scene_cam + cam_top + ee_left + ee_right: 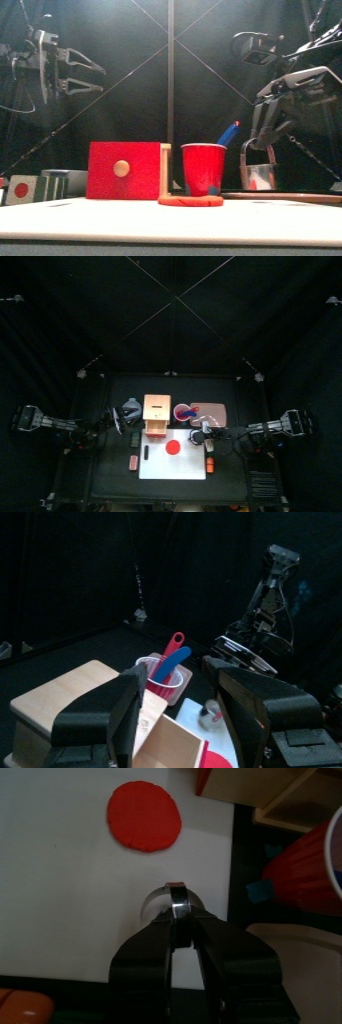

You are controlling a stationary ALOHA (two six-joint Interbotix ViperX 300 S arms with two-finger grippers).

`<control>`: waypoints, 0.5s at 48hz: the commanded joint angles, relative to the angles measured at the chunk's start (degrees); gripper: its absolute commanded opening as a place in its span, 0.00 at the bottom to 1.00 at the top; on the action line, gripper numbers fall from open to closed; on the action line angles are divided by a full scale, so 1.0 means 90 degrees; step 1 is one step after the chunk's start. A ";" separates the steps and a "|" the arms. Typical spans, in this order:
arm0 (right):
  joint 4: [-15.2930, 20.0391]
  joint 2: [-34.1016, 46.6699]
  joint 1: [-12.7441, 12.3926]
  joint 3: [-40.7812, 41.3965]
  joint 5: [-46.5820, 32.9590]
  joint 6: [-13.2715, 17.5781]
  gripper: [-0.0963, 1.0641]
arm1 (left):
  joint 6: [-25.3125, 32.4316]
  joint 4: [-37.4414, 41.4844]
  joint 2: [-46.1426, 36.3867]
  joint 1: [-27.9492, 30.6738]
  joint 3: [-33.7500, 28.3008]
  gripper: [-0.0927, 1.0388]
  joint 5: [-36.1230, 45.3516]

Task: Get the cutter from the drawer then cut the dough then place the extra dough in the bowl
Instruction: Shut the drawer

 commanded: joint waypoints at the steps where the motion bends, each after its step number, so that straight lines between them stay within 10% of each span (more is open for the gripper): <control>1: 0.0010 -0.0068 -0.0049 0.0029 -0.0137 0.0000 0.55 | -0.0020 0.0010 0.0254 0.0342 -0.0332 0.84 0.0039; 24: 0.0117 -0.0088 -0.0039 -0.0107 -0.0127 0.0029 0.72 | 0.0029 0.0332 0.1318 0.1318 -0.1162 0.84 0.0117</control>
